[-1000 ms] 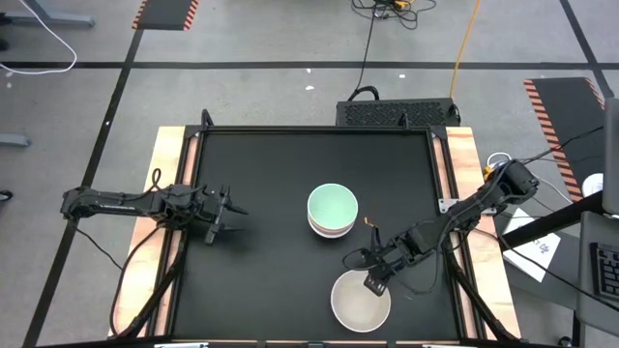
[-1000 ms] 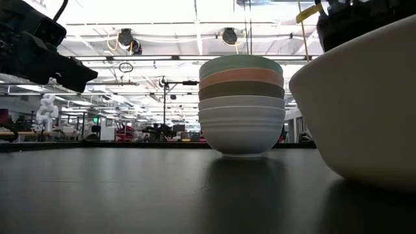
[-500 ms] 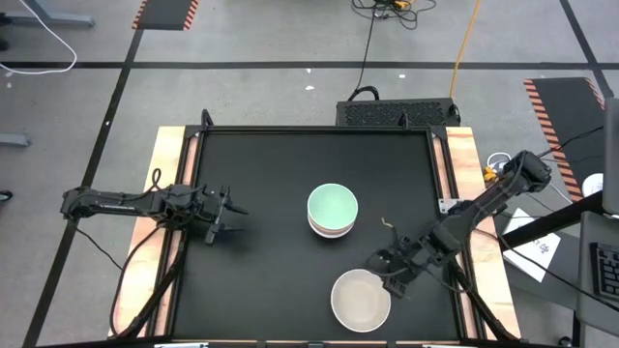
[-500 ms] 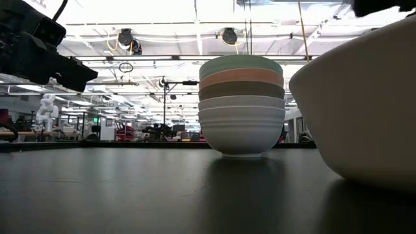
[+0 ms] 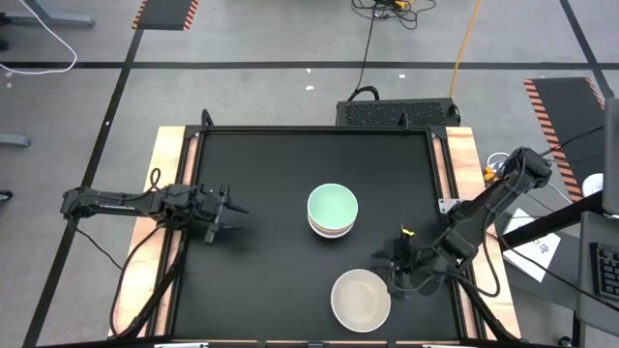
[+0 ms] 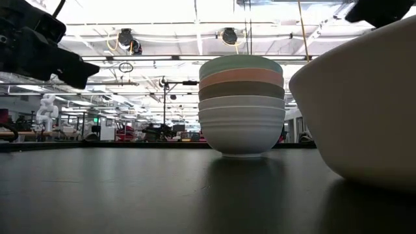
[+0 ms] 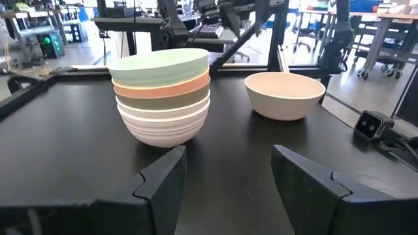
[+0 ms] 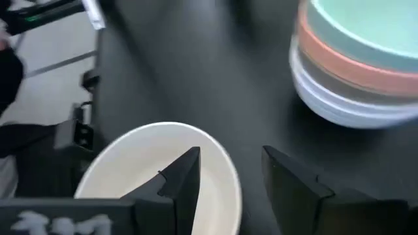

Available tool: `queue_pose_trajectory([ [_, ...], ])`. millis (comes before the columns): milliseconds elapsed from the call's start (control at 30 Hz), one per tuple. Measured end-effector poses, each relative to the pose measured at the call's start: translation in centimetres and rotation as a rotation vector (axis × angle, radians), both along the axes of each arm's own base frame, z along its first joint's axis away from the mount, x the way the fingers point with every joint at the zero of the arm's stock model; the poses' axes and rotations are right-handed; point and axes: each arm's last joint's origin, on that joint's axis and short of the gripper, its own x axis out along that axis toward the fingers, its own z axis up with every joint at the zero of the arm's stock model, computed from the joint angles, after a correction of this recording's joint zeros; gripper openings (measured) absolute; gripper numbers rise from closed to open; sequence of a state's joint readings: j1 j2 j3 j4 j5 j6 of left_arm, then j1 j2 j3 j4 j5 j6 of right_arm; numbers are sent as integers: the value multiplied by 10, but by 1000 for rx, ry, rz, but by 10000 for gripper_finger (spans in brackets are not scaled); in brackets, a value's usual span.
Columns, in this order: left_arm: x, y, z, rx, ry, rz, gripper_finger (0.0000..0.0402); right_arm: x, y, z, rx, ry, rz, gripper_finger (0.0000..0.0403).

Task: Nest bowls inside each other
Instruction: Stack the white bowl on the stacked blue bowl

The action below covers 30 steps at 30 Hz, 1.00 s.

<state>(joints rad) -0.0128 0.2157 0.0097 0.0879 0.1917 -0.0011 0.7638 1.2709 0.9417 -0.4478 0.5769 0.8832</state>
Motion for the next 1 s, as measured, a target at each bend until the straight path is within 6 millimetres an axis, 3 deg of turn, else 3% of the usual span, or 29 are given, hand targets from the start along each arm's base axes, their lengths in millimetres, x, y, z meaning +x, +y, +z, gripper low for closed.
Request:
queue_pose_trajectory([
  [333,0,0,-1,-5,10,0,225,6,3,4,42,-44,31,153],
  [600,0,0,-2,13,18,-2,225,7,17,-7,12,-168,243,153],
  [1000,-1,0,-4,15,37,-3,225,5,-11,-27,338,213,35,169],
])
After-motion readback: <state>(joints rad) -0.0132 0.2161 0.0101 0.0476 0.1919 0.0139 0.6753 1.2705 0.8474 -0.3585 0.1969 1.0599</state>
